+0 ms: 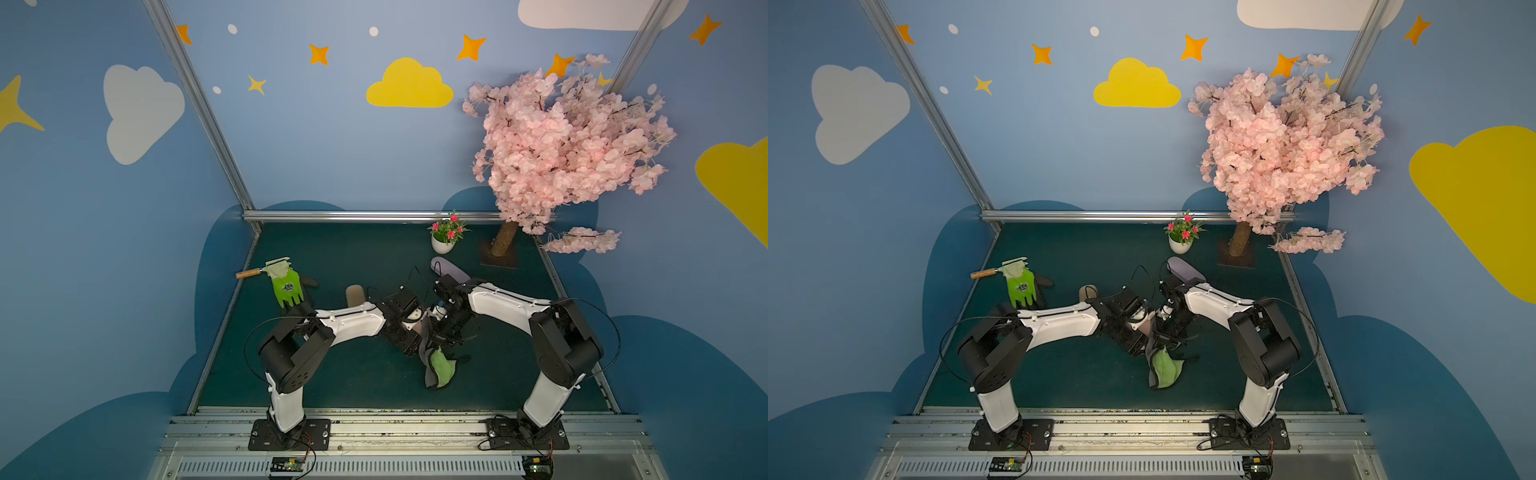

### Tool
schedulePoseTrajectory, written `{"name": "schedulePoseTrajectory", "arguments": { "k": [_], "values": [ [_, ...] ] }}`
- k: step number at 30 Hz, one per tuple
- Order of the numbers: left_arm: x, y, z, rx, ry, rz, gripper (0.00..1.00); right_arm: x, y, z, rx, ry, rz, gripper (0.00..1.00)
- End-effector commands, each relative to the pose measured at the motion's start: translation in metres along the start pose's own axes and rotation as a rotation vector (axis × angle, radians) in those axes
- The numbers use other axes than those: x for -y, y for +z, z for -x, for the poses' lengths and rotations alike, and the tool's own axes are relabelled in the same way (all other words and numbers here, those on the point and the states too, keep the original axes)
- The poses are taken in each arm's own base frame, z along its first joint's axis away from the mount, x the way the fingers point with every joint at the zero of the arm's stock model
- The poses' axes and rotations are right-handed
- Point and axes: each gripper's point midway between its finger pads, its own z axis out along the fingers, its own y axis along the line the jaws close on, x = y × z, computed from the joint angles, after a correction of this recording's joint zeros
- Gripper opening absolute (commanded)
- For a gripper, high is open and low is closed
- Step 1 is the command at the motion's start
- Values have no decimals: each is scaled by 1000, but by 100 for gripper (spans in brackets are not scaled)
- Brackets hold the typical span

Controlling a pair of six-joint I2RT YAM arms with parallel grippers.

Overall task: Wipe the eyeglass case
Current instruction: Wipe the dirt from the eyeglass case.

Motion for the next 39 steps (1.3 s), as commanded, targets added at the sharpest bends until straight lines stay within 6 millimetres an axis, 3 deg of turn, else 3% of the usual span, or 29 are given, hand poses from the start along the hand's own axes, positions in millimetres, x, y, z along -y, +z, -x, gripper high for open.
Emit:
{"name": "schedulePoseTrajectory", "arguments": {
  "k": [1,3,5,7,9,12,14,15,18,20,22,23,26,33,35,39],
  "values": [
    [-20,27,-63,-221,-46,52,3,12,-34,48,134,14,-54,0],
    [-20,27,-64,-223,-44,55,3,13,-51,74,220,1,-132,0],
    [-20,27,-64,-222,-43,56,3,-6,-52,85,223,-1,-78,0],
    [-20,27,-64,-222,-44,58,3,-38,-35,83,164,20,110,0],
    [-20,27,-63,-221,-44,61,3,-58,-13,73,90,51,235,0],
    [-20,27,-63,-221,-44,62,3,-61,14,63,15,110,314,0],
    [-21,27,-64,-223,-45,64,3,-40,24,64,0,162,294,0],
    [-20,27,-64,-223,-43,64,3,-20,27,68,8,195,258,0],
    [-21,27,-64,-226,-45,65,3,57,20,81,66,242,21,0],
    [-21,26,-64,-225,-49,66,3,99,10,84,92,255,-119,0],
    [-21,26,-64,-224,-52,68,3,125,-5,85,126,259,-216,0],
    [-21,27,-64,-225,-50,68,3,128,-11,86,145,238,-239,0],
    [-21,27,-64,-225,-51,68,3,121,-34,87,204,166,-373,0],
    [-21,28,-64,-233,-50,65,3,36,-79,94,336,19,-268,0],
    [-21,28,-64,-234,-51,64,3,24,-80,108,348,10,-242,0],
    [-21,29,-64,-235,-51,65,3,9,-56,136,292,12,-199,0]
  ]
}}
